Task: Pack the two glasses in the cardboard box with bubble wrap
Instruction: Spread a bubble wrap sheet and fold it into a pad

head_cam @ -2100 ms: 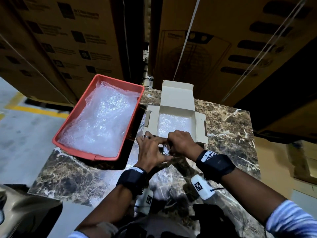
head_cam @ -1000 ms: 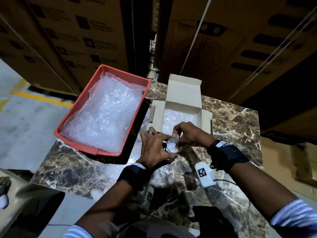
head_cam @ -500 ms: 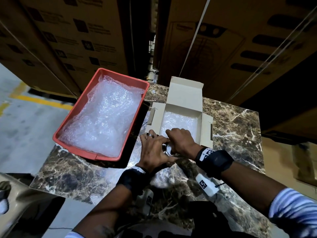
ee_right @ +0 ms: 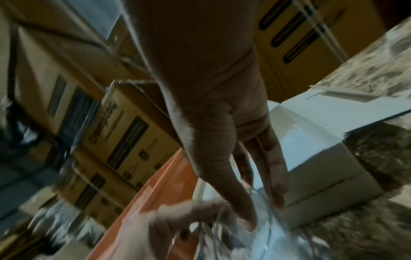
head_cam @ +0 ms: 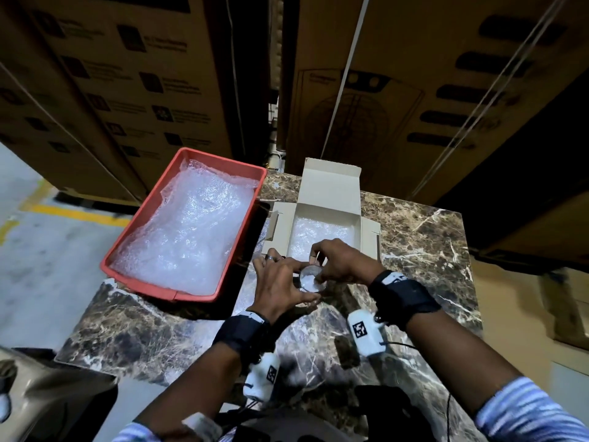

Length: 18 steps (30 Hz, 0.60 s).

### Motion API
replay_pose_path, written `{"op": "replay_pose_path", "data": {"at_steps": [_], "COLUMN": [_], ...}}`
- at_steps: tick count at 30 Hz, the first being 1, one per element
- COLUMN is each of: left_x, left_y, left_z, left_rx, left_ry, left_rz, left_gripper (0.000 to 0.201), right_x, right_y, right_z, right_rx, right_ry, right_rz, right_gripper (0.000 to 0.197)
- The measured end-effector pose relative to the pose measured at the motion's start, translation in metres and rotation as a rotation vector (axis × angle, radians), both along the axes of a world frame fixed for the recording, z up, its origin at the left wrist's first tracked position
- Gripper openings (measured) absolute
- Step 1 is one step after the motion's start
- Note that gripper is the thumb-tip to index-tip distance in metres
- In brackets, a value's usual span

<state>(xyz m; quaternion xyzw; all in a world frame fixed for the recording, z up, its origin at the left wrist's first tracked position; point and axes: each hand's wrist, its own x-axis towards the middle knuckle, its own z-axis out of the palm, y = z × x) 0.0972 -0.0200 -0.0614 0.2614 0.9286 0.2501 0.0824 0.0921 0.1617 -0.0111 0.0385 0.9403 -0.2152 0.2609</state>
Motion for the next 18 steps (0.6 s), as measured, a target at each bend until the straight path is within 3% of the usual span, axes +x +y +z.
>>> {"op": "replay_pose_path", "data": {"at_steps": [4,9,18], "left_x": [0.003,0.002,-0.035], "left_y": [-0.001,-0.008,-0.044], "left_z": [0.002,0.011,0.049], "left_rx": [0.035,0.082,0.304], "left_ry": [-0.015,0.000,0.133], "left_rz": [-0.003,-0.047,0.006], "left_gripper": [0.065,0.087,0.039], "right_x": [0.002,0.011,-0.008], "right_y": [0.025,0.034,0.004], "right_z": [0.009,0.012,0.039], "right_rx": [-0.086,-0.060,-0.169], "right_ry": [0.032,0.068,0.172], "right_rz": [-0.058,-0.071,-0.026], "right_gripper": [0.016,0.011,0.008]}}
